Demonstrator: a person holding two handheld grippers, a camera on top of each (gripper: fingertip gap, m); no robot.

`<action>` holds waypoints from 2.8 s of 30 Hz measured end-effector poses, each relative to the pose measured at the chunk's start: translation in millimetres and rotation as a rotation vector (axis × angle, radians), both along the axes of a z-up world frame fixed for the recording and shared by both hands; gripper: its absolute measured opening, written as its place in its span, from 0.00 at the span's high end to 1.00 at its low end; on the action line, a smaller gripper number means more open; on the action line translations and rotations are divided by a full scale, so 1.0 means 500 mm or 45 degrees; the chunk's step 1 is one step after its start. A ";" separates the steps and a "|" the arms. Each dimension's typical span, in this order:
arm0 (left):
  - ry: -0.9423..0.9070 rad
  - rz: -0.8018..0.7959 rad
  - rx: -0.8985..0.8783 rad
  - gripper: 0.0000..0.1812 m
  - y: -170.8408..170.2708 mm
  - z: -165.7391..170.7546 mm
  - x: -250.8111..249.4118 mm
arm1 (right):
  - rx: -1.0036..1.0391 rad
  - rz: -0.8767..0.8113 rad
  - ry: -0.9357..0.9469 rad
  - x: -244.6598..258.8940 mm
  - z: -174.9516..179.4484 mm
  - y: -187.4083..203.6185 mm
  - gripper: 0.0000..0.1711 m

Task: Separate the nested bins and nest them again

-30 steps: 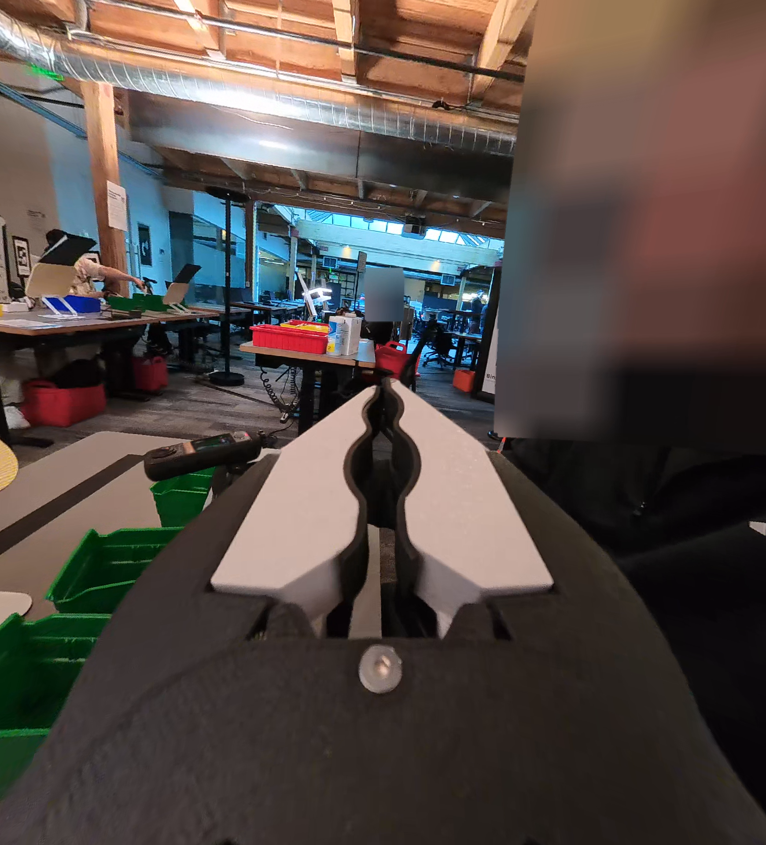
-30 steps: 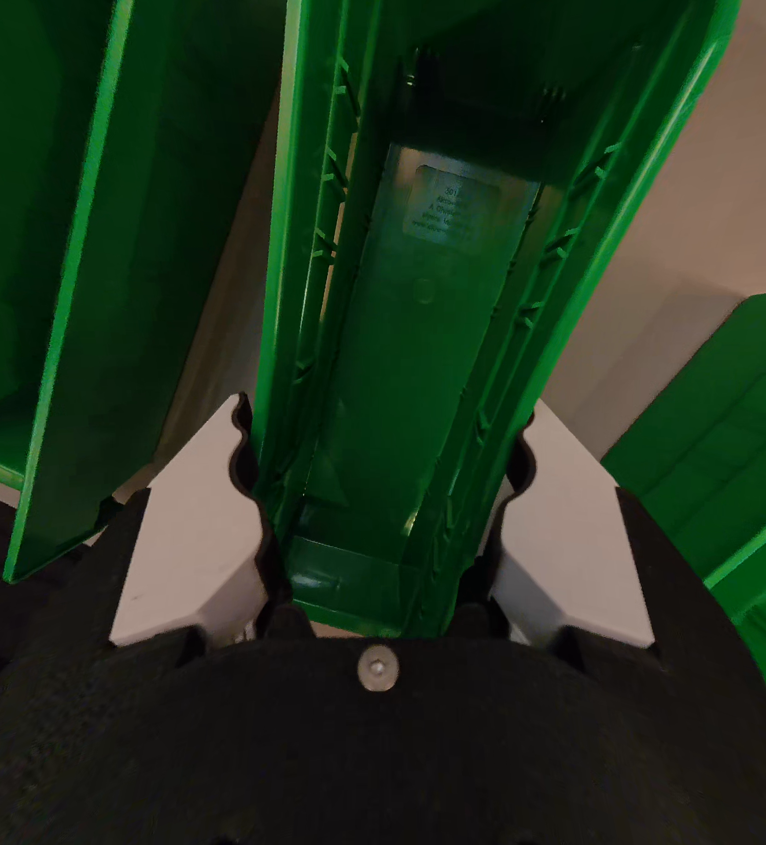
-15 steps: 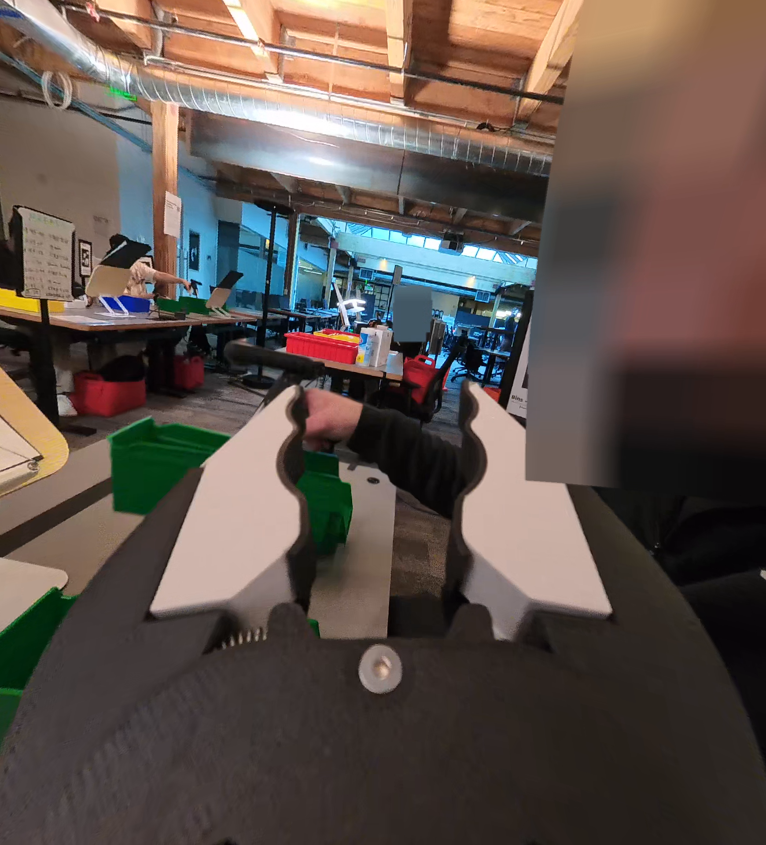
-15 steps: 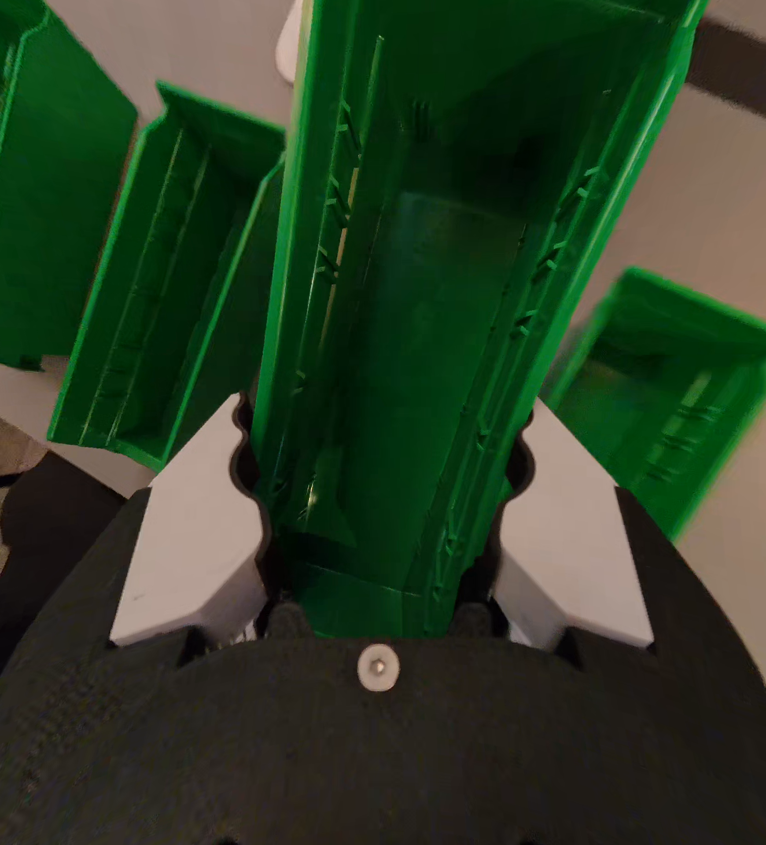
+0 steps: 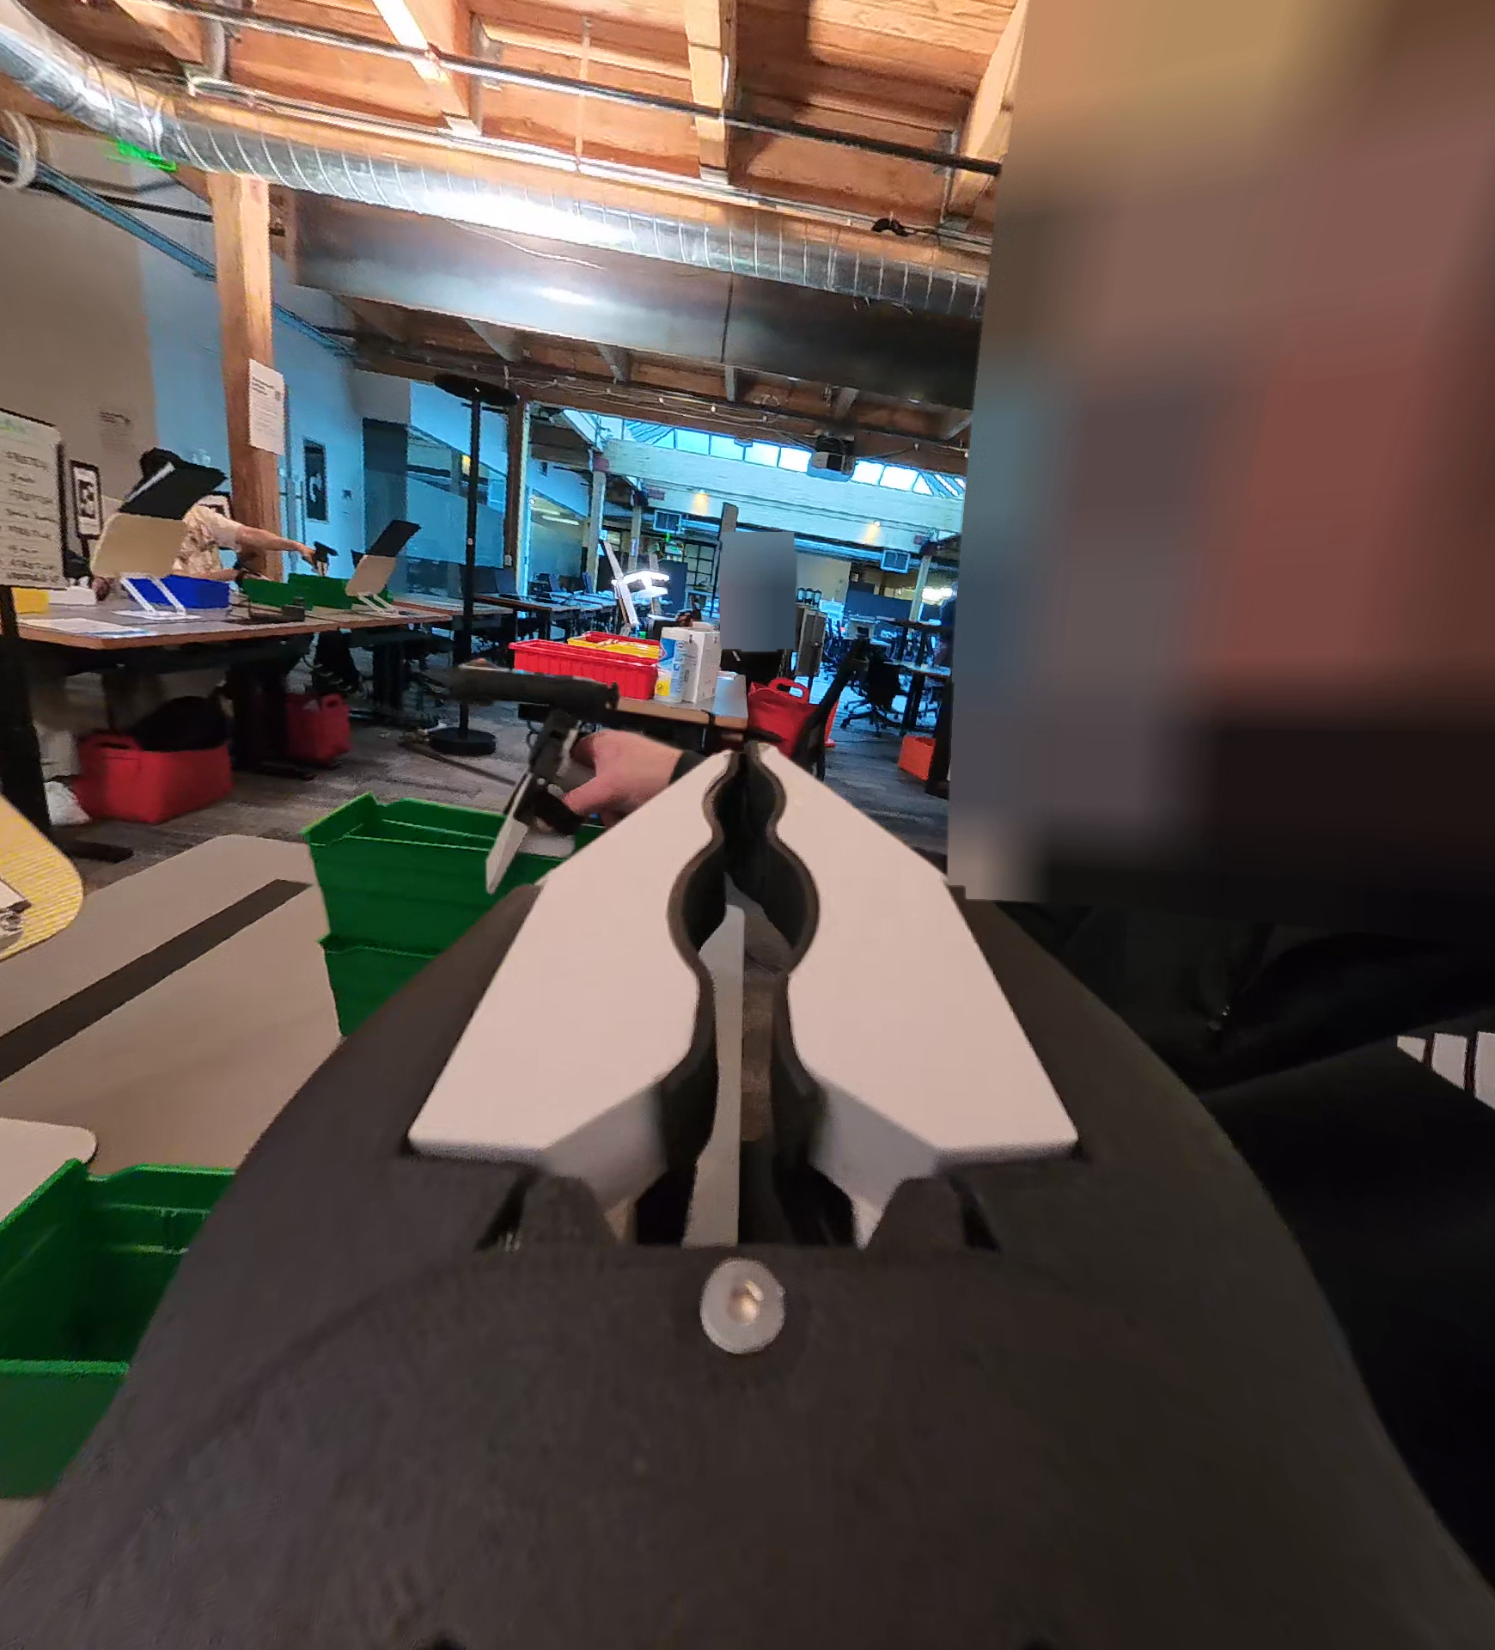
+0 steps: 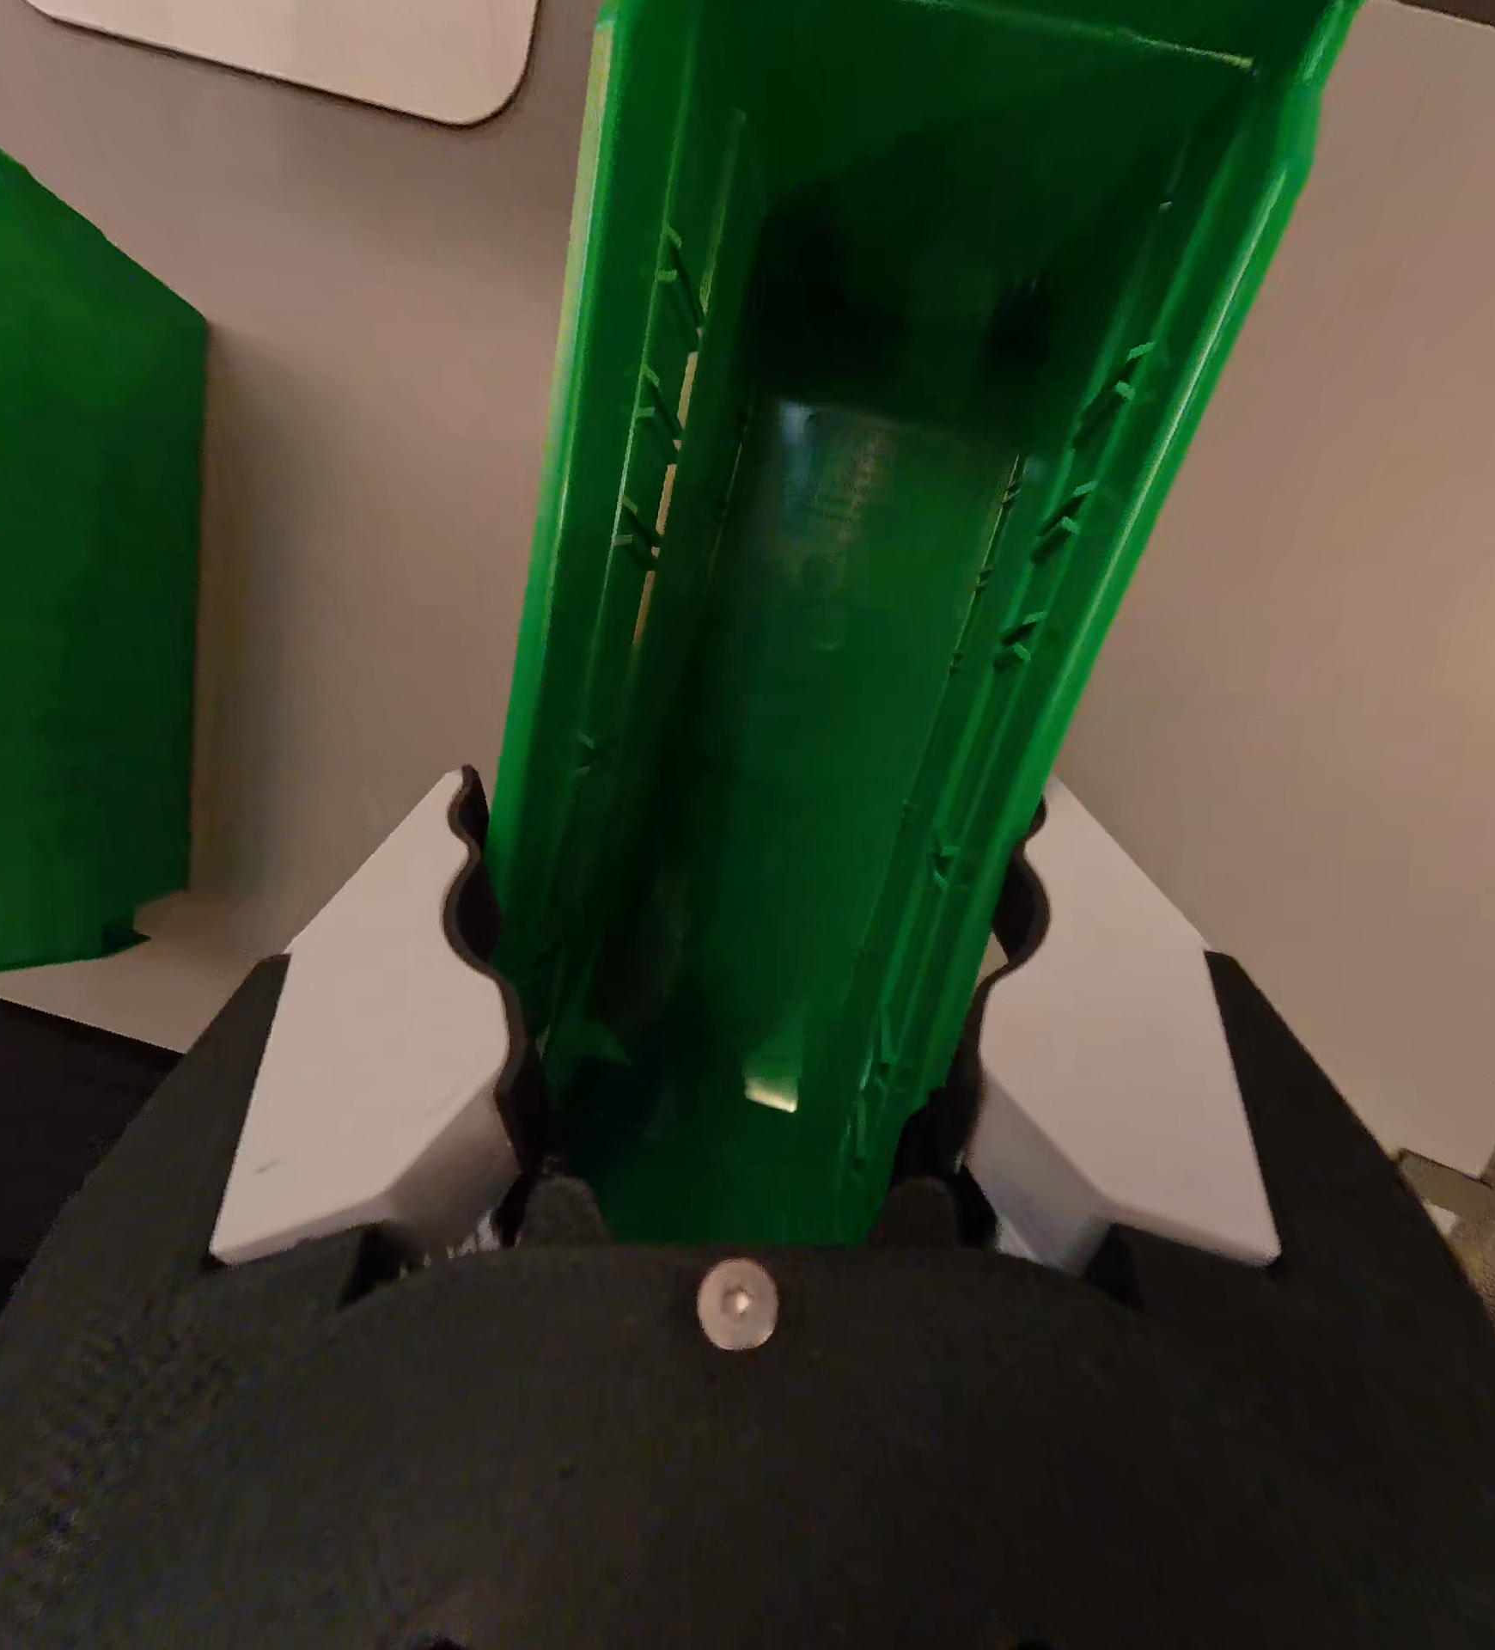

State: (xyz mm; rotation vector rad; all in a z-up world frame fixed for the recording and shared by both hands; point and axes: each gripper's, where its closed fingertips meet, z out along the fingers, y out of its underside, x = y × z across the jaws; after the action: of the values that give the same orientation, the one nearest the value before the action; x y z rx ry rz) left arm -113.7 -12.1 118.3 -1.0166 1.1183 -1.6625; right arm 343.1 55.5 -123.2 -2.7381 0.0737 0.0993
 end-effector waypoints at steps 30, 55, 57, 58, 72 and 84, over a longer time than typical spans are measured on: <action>-0.008 -0.099 0.151 1.00 -0.067 0.021 -0.007 | -0.009 0.094 -0.117 -0.005 -0.041 -0.003 0.09; -0.060 0.080 0.094 1.00 0.003 0.028 -0.082 | -0.401 0.790 -0.173 -0.553 -0.216 0.088 0.11; -0.059 0.071 0.091 1.00 0.003 0.027 -0.079 | -0.396 0.778 -0.143 -0.542 -0.216 0.082 0.09; -0.055 0.069 0.088 1.00 0.004 0.025 -0.076 | -0.384 0.766 -0.102 -0.545 -0.217 0.079 0.08; 0.039 0.074 0.058 1.00 0.015 -0.001 -0.046 | -0.210 0.639 -0.056 -0.534 -0.223 0.102 0.31; 0.101 0.136 0.024 1.00 0.044 -0.026 -0.035 | -0.107 0.563 0.127 -0.452 -0.156 0.089 0.37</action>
State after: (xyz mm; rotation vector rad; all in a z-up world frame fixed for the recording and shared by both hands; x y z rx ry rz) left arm -131.4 9.9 105.4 -1.1189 1.1096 -1.5360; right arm 116.9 99.8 -201.3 -2.7830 -0.5118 0.3614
